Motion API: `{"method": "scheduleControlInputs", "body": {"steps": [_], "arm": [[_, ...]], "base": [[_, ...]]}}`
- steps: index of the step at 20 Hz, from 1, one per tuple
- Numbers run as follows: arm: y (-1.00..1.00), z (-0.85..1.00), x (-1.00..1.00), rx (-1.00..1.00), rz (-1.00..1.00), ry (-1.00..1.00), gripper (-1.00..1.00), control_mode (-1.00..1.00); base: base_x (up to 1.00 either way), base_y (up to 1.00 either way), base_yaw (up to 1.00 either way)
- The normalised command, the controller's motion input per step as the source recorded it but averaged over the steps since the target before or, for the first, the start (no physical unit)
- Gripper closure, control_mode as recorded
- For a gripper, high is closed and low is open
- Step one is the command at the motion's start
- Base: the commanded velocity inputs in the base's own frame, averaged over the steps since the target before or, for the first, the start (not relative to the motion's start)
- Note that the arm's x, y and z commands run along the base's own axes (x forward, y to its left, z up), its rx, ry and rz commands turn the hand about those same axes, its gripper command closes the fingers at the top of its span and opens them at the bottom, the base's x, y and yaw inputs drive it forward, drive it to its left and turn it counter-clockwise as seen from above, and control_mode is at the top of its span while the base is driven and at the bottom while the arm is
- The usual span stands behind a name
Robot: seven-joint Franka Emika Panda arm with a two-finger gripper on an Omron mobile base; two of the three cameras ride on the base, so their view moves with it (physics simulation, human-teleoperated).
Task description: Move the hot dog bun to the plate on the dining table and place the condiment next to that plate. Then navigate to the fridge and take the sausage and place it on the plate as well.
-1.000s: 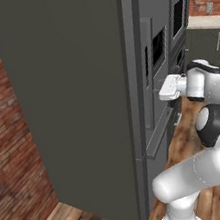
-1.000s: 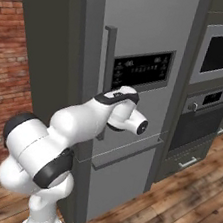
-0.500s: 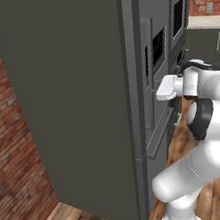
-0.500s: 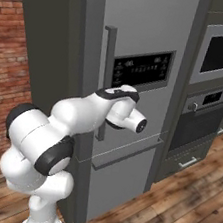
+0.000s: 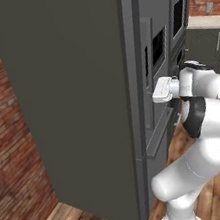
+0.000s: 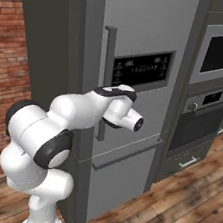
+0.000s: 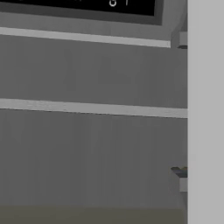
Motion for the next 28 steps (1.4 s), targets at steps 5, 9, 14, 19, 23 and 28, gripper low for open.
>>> {"method": "scheduleControlInputs", "body": {"steps": [5,9,14,19,23,28], "arm": [[0.3,-0.08,0.0,0.0,0.06,0.0,-1.0,-1.0],[0.4,-0.04,0.04,-0.01,0.03,0.0,1.0,-1.0],[0.31,-0.03,0.02,-0.04,0.0,0.02,1.0,-1.0],[0.07,-0.03,0.0,-0.04,0.0,0.0,1.0,-1.0],[-0.12,0.0,-0.13,0.0,-0.02,0.0,1.0,-1.0],[-0.61,0.02,-0.42,0.02,-0.11,0.02,1.0,-1.0]], "base": [[0.0,0.0,0.0],[0.0,0.0,0.0],[0.0,0.0,0.0],[0.0,0.0,0.0],[0.0,0.0,0.0],[0.0,0.0,0.0]]}}
